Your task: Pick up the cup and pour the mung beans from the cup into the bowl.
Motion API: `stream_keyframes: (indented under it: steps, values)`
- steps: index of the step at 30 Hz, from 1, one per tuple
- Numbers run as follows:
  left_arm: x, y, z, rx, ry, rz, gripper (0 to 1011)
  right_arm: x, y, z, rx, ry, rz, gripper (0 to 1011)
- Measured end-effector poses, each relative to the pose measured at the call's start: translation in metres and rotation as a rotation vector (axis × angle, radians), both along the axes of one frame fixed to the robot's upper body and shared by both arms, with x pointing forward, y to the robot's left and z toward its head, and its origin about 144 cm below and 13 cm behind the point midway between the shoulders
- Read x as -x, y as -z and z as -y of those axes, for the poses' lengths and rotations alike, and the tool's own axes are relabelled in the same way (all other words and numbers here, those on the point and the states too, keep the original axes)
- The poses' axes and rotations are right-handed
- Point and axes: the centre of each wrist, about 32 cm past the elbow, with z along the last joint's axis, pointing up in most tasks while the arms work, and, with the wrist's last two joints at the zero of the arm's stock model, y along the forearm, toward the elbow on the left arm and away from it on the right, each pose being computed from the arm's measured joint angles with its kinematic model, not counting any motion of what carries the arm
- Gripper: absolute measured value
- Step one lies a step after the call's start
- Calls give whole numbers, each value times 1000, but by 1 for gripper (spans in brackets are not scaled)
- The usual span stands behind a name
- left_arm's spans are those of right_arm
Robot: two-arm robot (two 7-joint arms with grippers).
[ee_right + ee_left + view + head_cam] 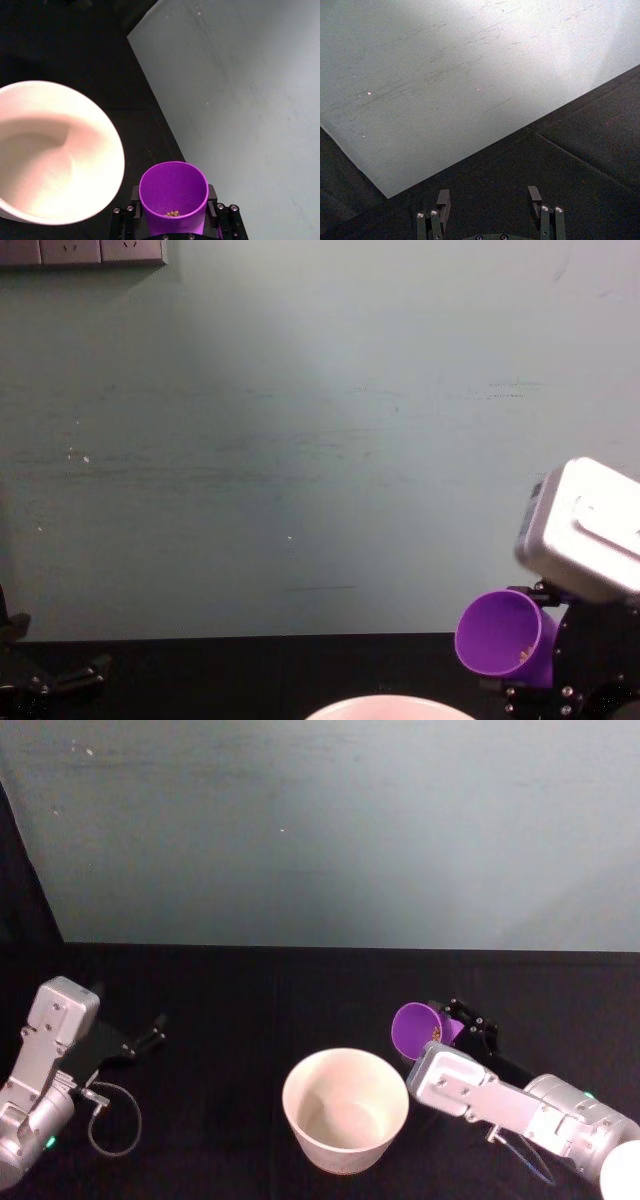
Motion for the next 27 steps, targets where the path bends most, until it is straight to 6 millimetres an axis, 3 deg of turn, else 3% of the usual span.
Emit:
stream_keyframes:
  steps: [27]
  values:
    - [0, 0, 0, 0, 0, 0, 1003, 10, -6, -26, 299, -63, 147, 743]
